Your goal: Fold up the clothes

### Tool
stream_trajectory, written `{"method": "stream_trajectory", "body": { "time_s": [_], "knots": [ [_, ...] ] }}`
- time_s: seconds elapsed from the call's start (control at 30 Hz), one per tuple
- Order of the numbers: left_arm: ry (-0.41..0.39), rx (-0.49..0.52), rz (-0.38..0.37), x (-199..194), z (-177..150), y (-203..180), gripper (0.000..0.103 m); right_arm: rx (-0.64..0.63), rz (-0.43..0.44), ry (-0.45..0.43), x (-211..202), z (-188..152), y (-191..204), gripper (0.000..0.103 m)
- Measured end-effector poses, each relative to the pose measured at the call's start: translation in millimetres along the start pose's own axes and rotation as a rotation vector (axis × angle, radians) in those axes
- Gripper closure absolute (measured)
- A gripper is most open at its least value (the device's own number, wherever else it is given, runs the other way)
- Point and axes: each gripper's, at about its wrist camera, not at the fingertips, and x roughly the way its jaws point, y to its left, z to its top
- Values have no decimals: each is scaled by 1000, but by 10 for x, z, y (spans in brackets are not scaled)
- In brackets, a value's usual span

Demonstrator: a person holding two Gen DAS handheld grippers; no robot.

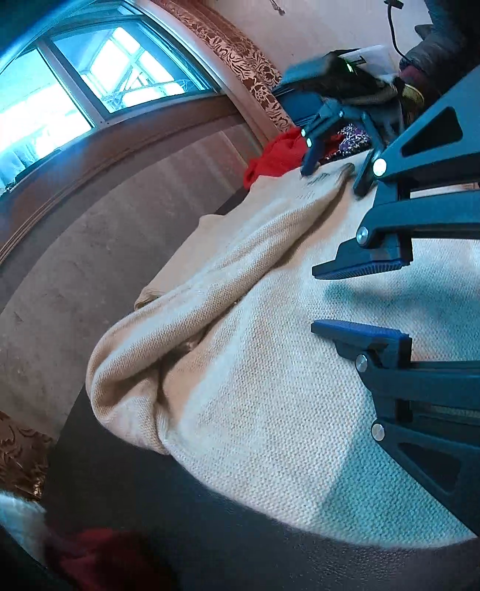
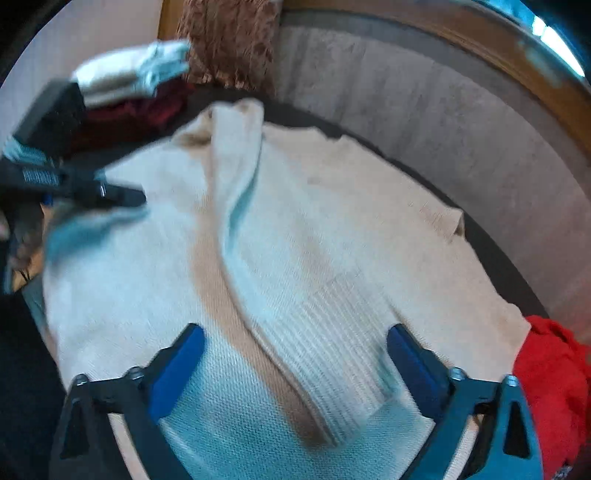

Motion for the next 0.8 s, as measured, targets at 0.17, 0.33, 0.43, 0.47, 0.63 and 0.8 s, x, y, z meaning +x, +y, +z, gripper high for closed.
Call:
{"method": "stream_trajectory", "body": {
  "time_s": [0.17, 0.33, 0.43, 0.47, 0.63, 0.8],
  "knots": [
    [-15, 17, -4, 13, -39, -22, 81, 74, 23, 22, -40, 9, -91, 65],
    [-20, 12, -22, -92, -88, 70, 81, 173, 95, 74, -35, 37, -218, 95],
    [-19, 17, -29, -169, -135, 132, 81, 306, 218, 24, -252, 161, -408, 96],
    [-18, 17, -29, -171, -140, 135, 81, 352, 256, -12, -374, 231, -500, 97],
    [-15, 10, -37, -192, -145, 155, 81, 597, 372, -200, -808, 407, -1152, 97],
    [-6, 14, -44, -176, -99, 181, 81, 937, 348, -215, -405, 243, -1959, 83]
  ]
}}
